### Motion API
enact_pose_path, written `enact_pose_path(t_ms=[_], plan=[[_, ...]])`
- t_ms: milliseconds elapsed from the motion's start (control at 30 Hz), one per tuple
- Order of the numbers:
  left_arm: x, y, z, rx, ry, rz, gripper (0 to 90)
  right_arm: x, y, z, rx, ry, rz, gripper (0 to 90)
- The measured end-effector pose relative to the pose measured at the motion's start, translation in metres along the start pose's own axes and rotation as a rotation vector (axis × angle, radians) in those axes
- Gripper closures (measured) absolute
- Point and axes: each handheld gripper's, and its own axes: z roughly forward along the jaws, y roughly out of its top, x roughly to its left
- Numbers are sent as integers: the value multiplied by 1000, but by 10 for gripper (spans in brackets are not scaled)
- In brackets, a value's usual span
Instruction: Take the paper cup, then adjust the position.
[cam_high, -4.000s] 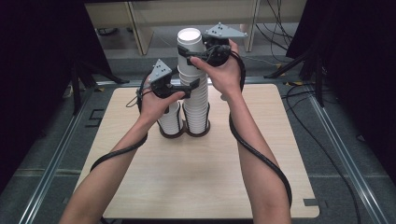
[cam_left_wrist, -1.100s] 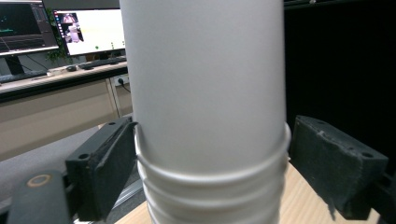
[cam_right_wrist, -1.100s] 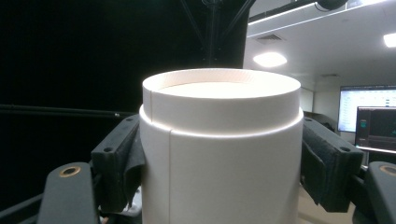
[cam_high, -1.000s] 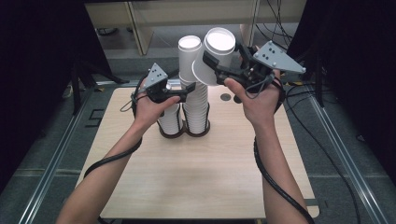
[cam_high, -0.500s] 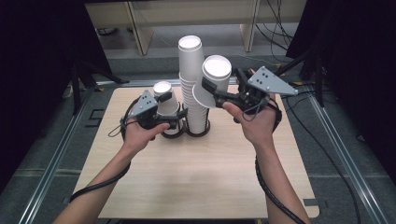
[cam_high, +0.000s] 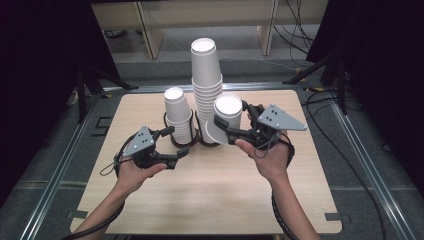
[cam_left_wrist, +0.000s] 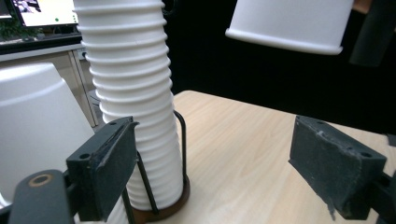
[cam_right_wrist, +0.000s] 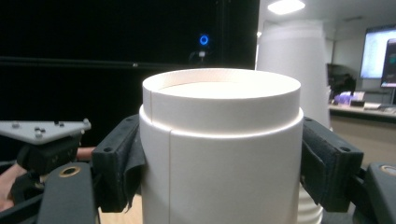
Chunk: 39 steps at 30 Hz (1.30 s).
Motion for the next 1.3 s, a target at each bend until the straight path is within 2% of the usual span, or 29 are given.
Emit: enact_pose_path(t_ms=[33,100,133,167,200,233,367,400,433,533,567,600,667,700,733,767,800,833,967,1033,1100,1133,1167,1233,1267,1300], plan=[[0,0,0,0,0,0,145,2,-4,-1,13,7,23,250],[-4,-4,-6,5,0,11,145,3,-8,-2,17,0,10,250],[-5,-7,-8,7,-6,10,145,5,-14,-3,31,3,41,250],[-6,-9,-10,9,-9,7,145,5,-18,-3,30,7,24,250],[-7,-11,-12,15,-8,8,145,8,-25,-5,44,7,53,251],[-10,-18,-17,24,-2,23,145,7,-30,-5,39,7,35,251],[-13,-26,-24,21,-9,5,145,12,-42,-8,56,17,59,251],[-13,-29,-25,2,-13,-2,144,17,-49,-8,71,27,87,251],[-14,-31,-29,13,-10,-8,144,19,-53,-10,79,24,98,250],[-17,-38,-35,12,-4,-5,143,20,-62,-11,77,26,76,250],[-19,-41,-36,9,-5,-11,143,26,-70,-13,105,33,117,250],[-19,-43,-35,-4,-10,-17,143,27,-73,-14,105,35,111,250],[-20,-46,-38,19,-18,-19,142,27,-79,-15,120,35,97,250],[-21,-51,-36,14,-35,-23,143,27,-82,-16,130,36,94,250],[-21,-51,-36,14,-35,-23,143,27,-82,-16,130,36,94,250],[-21,-53,-36,23,-43,-29,143,28,-84,-16,132,35,114,250],[-21,-54,-35,10,-51,-32,142,28,-86,-18,147,37,114,250],[-21,-53,-36,29,-52,-24,142,28,-87,-18,141,36,114,250],[-24,-50,-34,10,-75,-27,142,28,-87,-20,145,31,87,250],[-25,-49,-35,28,-75,-22,142,29,-87,-18,136,35,115,250],[-26,-50,-34,32,-77,-27,142,29,-86,-16,135,35,123,250],[-26,-51,-32,23,-77,-35,142,29,-88,-13,131,45,125,250],[-26,-51,-33,40,-79,-41,142,30,-91,-9,148,59,150,250],[-26,-53,-31,42,-87,-58,142,31,-94,-5,152,77,163,250],[-27,-53,-30,48,-85,-60,143,30,-96,-3,150,76,123,250],[-28,-54,-28,38,-89,-63,142,30,-97,-3,154,83,130,250]])
